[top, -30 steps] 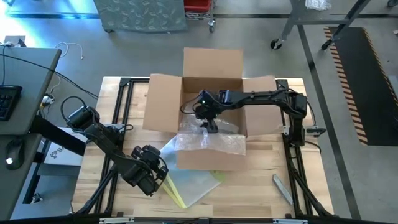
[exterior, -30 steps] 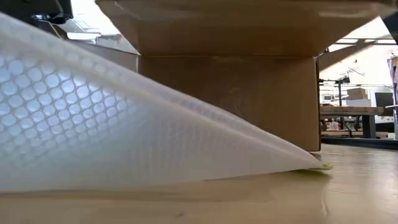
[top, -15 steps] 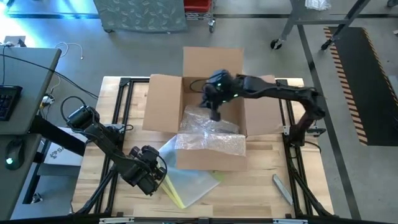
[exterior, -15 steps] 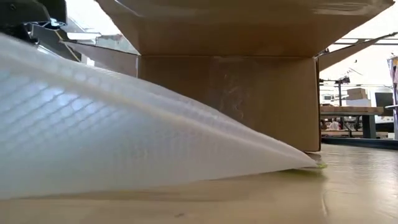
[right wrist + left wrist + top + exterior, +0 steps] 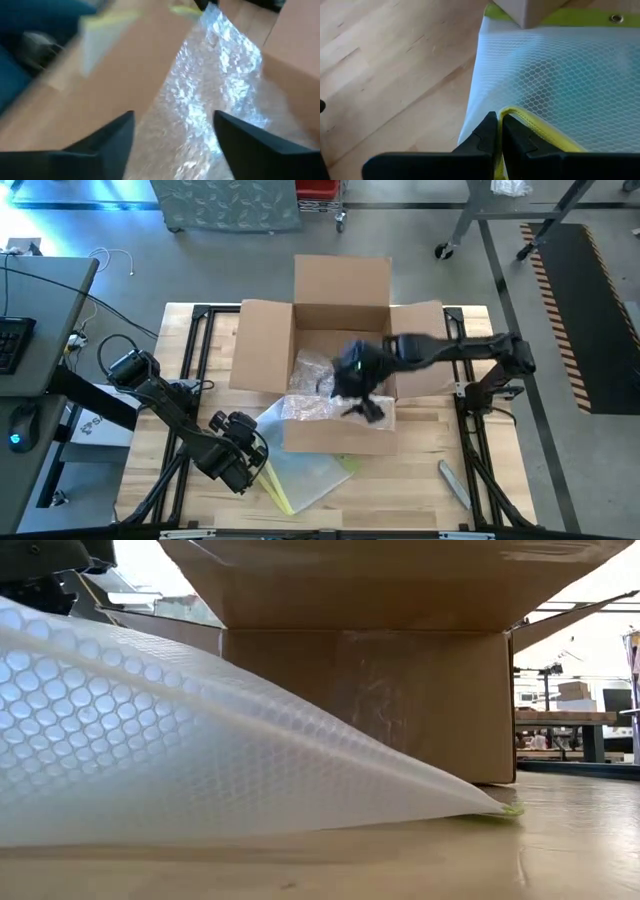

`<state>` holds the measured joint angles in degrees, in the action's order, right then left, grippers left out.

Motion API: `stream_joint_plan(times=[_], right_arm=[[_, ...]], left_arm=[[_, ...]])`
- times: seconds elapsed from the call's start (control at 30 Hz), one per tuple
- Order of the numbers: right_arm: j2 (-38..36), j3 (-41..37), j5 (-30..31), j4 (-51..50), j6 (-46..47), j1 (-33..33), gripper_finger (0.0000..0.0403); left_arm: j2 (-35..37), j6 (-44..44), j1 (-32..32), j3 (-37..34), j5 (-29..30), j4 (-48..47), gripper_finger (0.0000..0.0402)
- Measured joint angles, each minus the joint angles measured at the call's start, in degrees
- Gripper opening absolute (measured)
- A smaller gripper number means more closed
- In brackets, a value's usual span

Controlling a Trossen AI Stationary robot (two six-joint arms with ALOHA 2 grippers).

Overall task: Unpack boxes
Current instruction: Remove the bubble wrap from the cardboard box

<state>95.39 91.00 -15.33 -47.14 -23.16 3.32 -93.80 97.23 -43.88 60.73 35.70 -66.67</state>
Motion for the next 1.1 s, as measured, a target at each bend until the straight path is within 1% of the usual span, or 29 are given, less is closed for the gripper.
stream_joint_plan(times=[0.1,0.2,0.3,0.37,0.43,0.57,0.7,0.73,0.77,0.83,0.93,1.0,1.07,1.1], right_arm=[[1.44,0.0,14.43,1.74,-0.46,5.9,0.0302],[3.31,0.02,24.74,3.52,4.05,10.42,0.0312],[5.79,0.0,36.18,3.33,10.3,13.17,0.0295],[6.62,0.0,44.02,2.78,13.97,14.27,0.0269],[6.85,0.02,49.7,1.6,17.11,14.8,0.0233],[6.78,0.02,56.89,-0.69,22.5,14.12,0.0146],[4.62,0.11,60.84,-2.52,24.36,12.32,0.0042],[3.72,0.11,61.56,-2.85,24.38,11.85,0.0022],[2.73,0.11,62.77,-3.33,24.12,11.6,0.0012],[-0.1,0.11,66.39,-3.78,23.79,11.16,0.0007],[-6.41,0.13,72.22,-4.83,22.17,11.0,0.0001],[-11.4,0.21,74.93,-5.42,21.71,11.63,0.0001],[-16.4,1.25,74.54,-6.96,21.71,12.64,0.0],[-19.07,2.15,72.16,-7.51,21.82,13.16,0.0]], left_arm=[[0.0,-0.27,-0.02,0.0,0.04,0.17,0.0],[0.0,-1.99,-0.3,0.0,0.17,0.67,0.0],[0.0,-3.46,-0.61,0.0,0.88,0.83,0.0],[0.0,-3.77,-0.9,0.0,1.48,0.92,0.0],[0.0,-3.87,-0.92,0.0,1.95,1.1,0.0],[0.0,-4.32,-0.92,0.0,2.43,1.38,0.0],[0.0,-5.53,-0.9,0.0,2.81,1.7,0.0],[0.0,-5.83,-0.88,0.0,2.88,1.67,0.0],[0.0,-5.92,-0.8,0.0,2.99,1.68,0.0],[0.0,-5.9,-0.7,0.0,3.07,1.66,0.0],[0.0,-5.75,-0.7,0.0,2.72,1.66,0.0],[0.0,-5.32,-0.72,0.0,2.57,1.48,0.0],[0.0,-5.09,-0.7,0.0,2.56,1.27,0.0],[0.0,-4.98,-0.7,0.0,2.54,1.17,0.0]])
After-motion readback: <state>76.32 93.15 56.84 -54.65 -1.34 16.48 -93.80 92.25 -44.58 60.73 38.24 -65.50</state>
